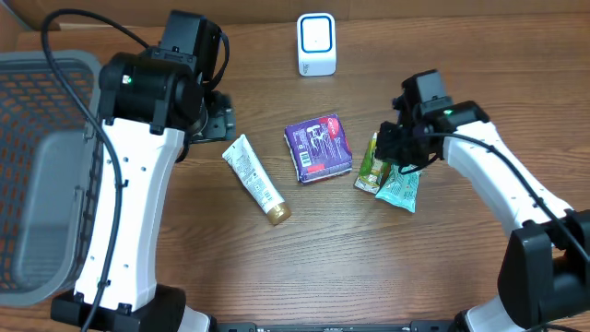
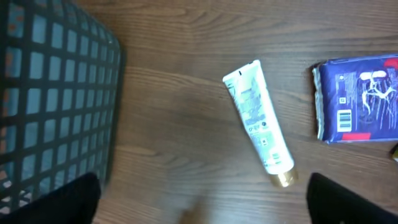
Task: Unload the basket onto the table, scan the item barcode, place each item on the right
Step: 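Lower the right gripper and pinch the top of the tea packet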
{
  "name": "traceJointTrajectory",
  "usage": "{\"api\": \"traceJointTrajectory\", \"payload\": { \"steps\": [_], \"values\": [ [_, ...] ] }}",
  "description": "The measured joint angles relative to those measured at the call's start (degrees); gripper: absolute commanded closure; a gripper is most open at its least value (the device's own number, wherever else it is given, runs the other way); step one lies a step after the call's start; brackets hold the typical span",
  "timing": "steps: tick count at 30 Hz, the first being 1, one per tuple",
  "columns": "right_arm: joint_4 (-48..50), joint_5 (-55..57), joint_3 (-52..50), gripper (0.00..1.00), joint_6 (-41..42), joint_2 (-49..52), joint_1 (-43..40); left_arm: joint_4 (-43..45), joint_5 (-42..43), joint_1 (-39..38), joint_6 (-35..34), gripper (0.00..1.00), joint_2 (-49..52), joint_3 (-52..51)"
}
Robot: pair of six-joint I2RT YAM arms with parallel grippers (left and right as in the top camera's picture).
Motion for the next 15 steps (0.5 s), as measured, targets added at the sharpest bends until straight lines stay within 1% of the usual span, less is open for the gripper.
{"api": "traceJointTrajectory", "payload": {
  "steps": [7,15],
  "values": [
    [0.2,3.7,-0.3,0.96,2.7,0.0,0.4,7.3,0.0,0.0,0.4,0.00,0.0,-3.7],
    [0.2,5.6,-0.3,0.96,3.8,0.0,0.4,7.8,0.0,0.0,0.4,0.00,0.0,-4.1]
  ]
}}
